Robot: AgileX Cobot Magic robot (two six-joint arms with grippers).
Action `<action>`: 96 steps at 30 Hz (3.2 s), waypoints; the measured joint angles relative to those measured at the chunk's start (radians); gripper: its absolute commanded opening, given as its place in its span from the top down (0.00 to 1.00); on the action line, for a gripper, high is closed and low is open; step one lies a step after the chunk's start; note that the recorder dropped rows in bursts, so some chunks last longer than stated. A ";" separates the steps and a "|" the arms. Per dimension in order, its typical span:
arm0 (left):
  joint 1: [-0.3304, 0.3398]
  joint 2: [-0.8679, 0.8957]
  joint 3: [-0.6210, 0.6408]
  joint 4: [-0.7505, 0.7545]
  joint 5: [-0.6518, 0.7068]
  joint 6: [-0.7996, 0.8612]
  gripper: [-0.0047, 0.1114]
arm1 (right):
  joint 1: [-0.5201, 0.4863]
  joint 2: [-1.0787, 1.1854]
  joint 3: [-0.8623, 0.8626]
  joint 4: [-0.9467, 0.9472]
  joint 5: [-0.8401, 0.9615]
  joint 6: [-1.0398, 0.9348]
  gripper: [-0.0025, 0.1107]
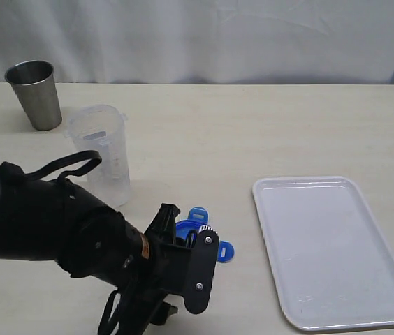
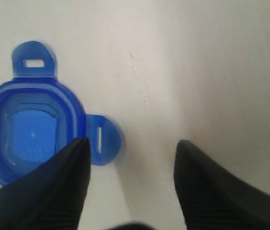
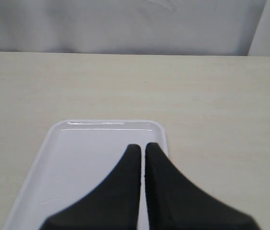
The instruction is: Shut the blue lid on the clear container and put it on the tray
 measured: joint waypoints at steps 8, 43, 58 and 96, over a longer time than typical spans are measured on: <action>0.000 0.097 0.000 0.000 -0.188 -0.006 0.50 | 0.000 0.000 0.000 0.000 0.000 0.000 0.94; 0.000 -0.028 -0.008 0.095 -0.118 -0.160 0.80 | 0.000 0.000 0.000 0.000 0.000 0.000 0.94; 0.043 0.243 -0.615 0.402 0.459 -0.503 0.51 | 0.000 0.000 0.000 0.000 0.000 0.000 0.94; 0.128 0.505 -0.863 0.180 0.627 -0.124 0.55 | 0.000 0.000 0.000 0.000 0.000 0.000 0.94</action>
